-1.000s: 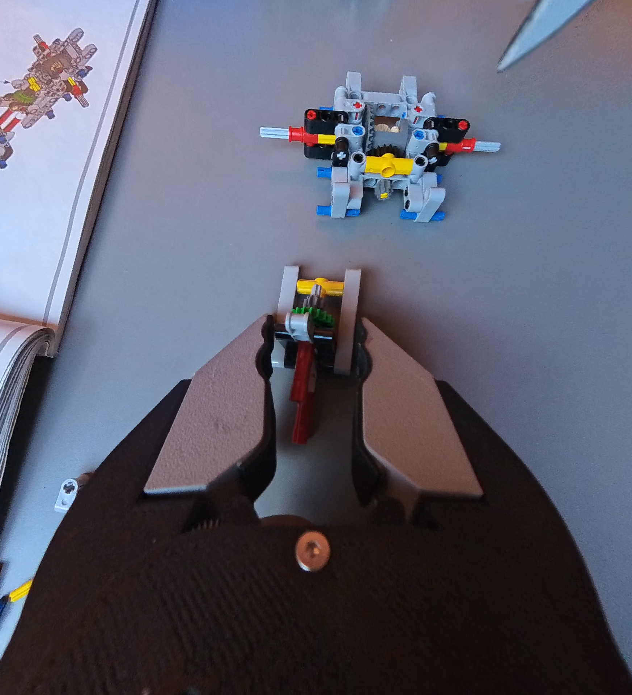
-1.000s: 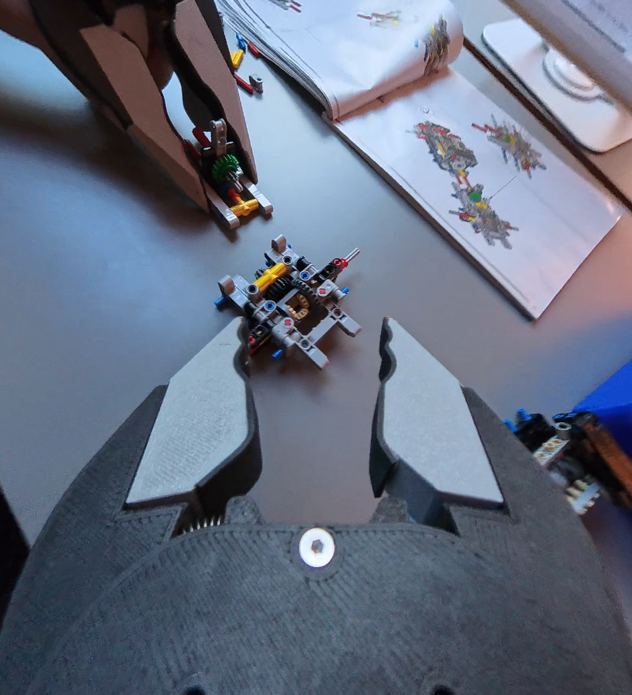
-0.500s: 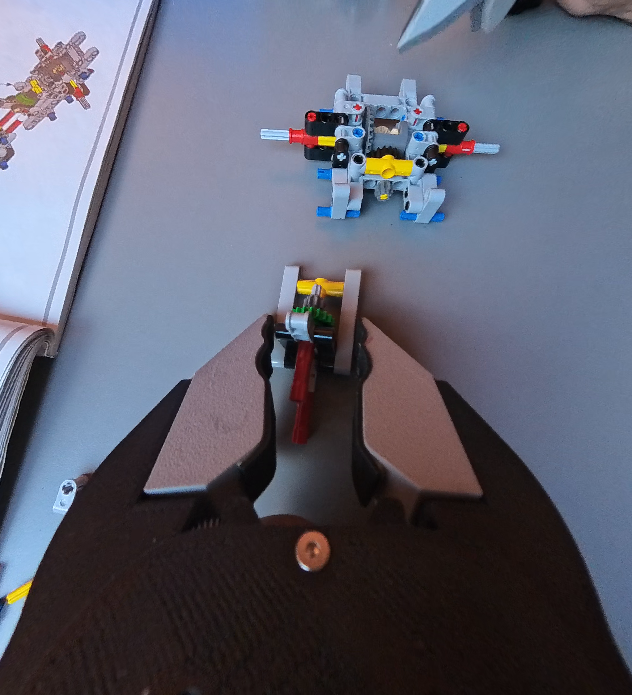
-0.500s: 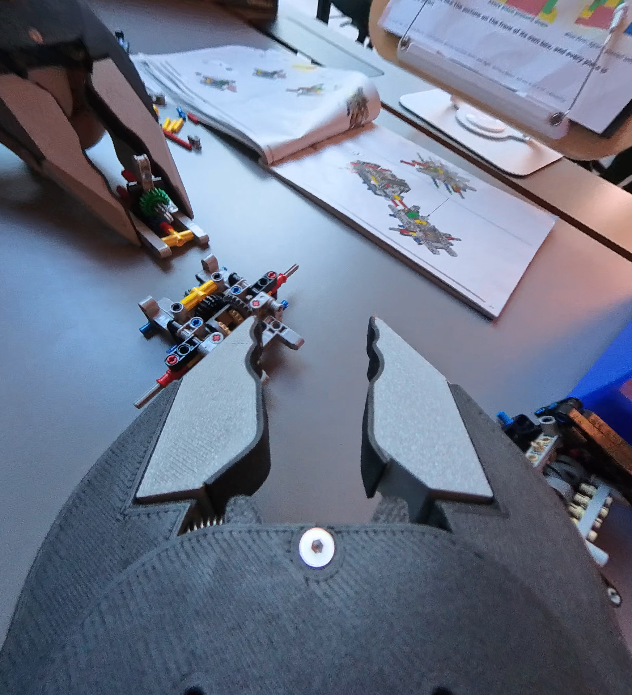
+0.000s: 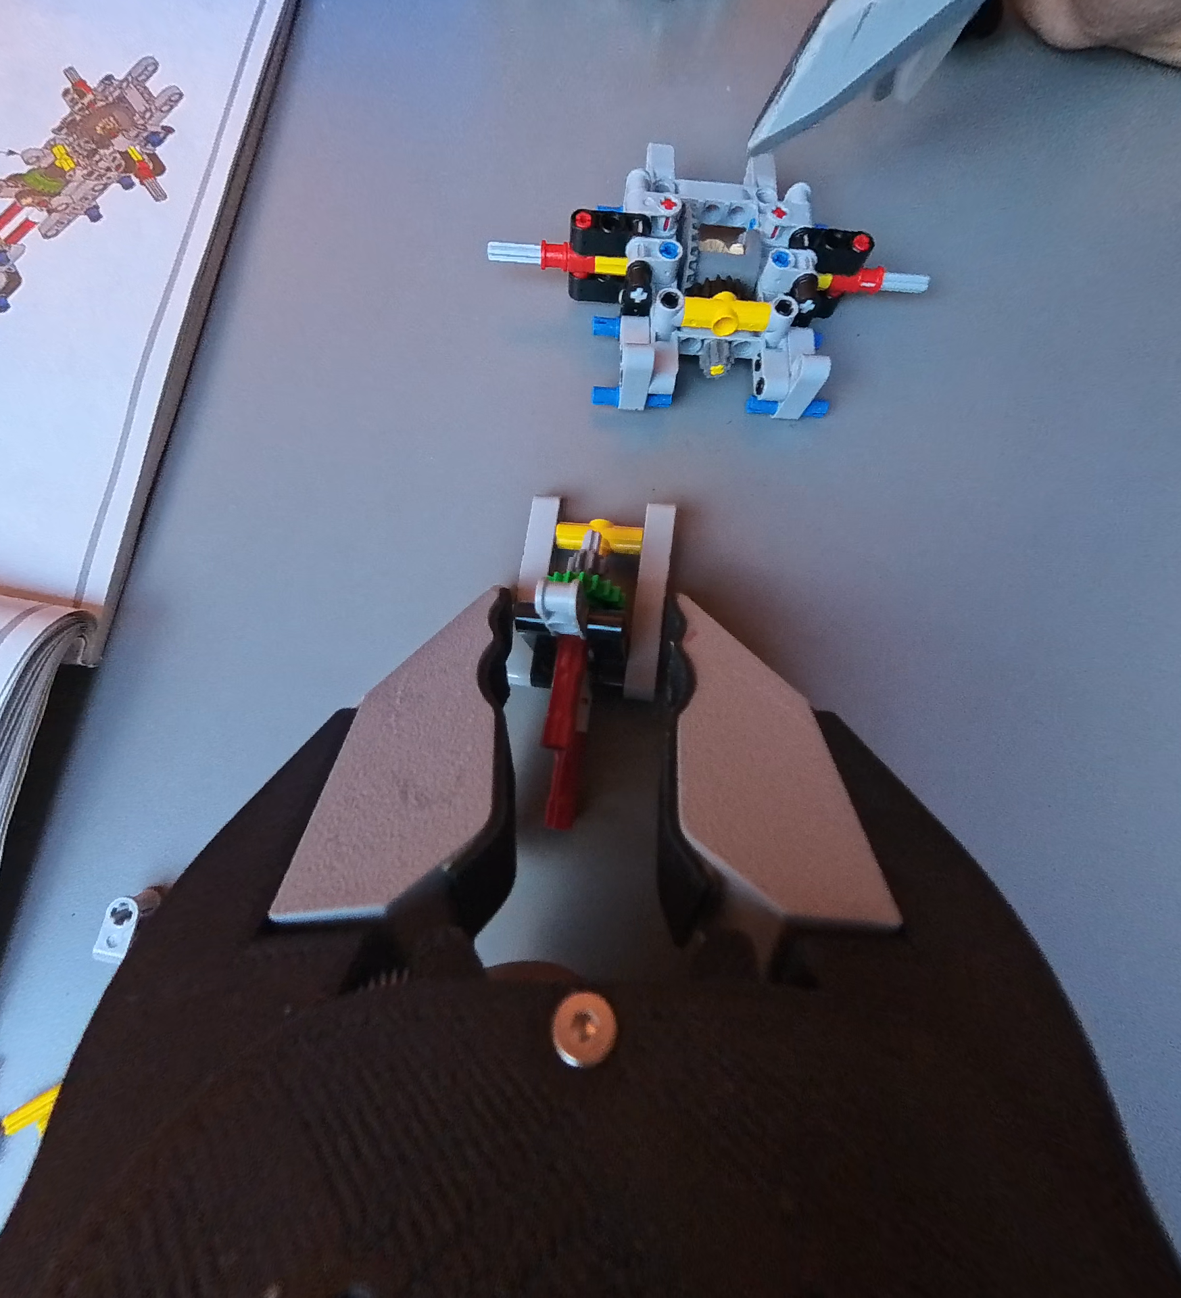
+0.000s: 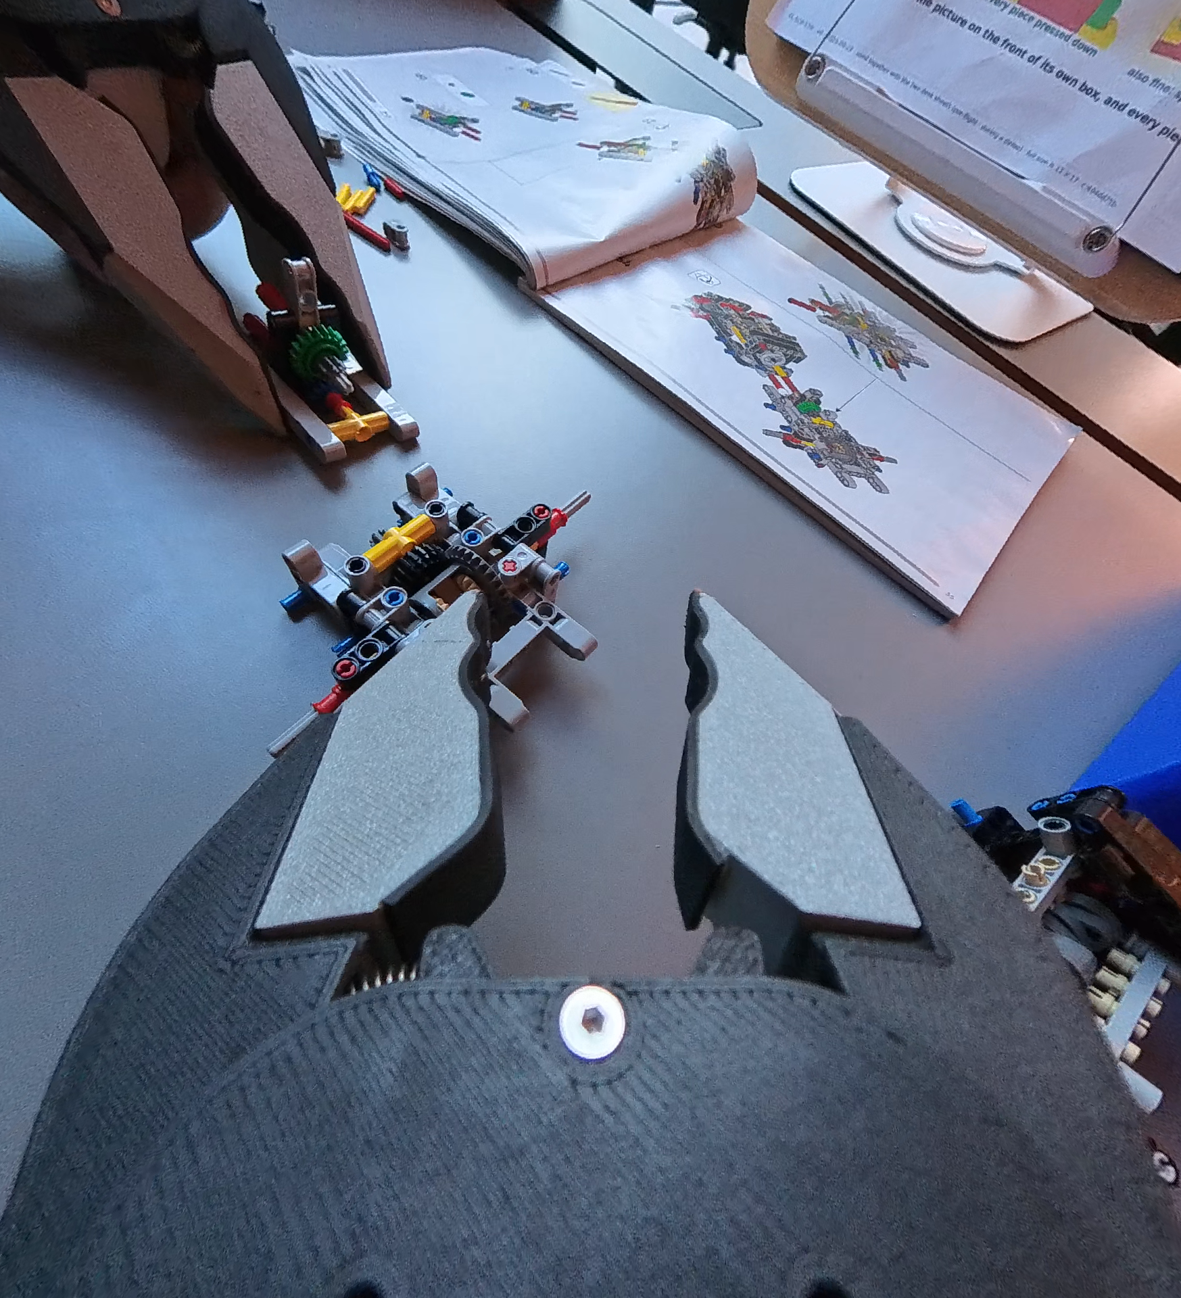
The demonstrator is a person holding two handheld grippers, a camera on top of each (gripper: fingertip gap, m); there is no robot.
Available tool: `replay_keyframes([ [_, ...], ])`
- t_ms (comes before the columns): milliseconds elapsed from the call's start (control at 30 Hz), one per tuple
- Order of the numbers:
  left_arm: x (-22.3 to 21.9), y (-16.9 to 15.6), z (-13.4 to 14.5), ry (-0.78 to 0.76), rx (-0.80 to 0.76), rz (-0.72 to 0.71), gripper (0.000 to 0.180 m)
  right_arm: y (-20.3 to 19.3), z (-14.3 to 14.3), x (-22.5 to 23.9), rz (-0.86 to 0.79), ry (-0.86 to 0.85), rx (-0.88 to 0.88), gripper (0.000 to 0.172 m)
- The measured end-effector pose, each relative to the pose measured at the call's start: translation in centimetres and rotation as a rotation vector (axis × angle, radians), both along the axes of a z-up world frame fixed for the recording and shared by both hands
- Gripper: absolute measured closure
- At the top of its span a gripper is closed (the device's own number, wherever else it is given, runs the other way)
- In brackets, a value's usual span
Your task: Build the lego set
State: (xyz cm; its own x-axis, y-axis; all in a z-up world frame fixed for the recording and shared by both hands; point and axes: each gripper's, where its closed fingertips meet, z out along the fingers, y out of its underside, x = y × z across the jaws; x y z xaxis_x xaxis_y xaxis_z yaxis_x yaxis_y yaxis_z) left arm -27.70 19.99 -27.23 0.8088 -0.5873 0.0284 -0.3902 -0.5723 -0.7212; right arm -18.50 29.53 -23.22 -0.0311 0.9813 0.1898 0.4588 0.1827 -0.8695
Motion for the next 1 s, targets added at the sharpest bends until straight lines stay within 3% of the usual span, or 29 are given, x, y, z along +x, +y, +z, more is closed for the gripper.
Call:
replay_keyframes([
  [1000,0.0,0.03,-0.03,0.009,0.006,0.0,0.141,-0.32,-0.66,-0.21,0.012,-0.038,0.037,0.122],
])
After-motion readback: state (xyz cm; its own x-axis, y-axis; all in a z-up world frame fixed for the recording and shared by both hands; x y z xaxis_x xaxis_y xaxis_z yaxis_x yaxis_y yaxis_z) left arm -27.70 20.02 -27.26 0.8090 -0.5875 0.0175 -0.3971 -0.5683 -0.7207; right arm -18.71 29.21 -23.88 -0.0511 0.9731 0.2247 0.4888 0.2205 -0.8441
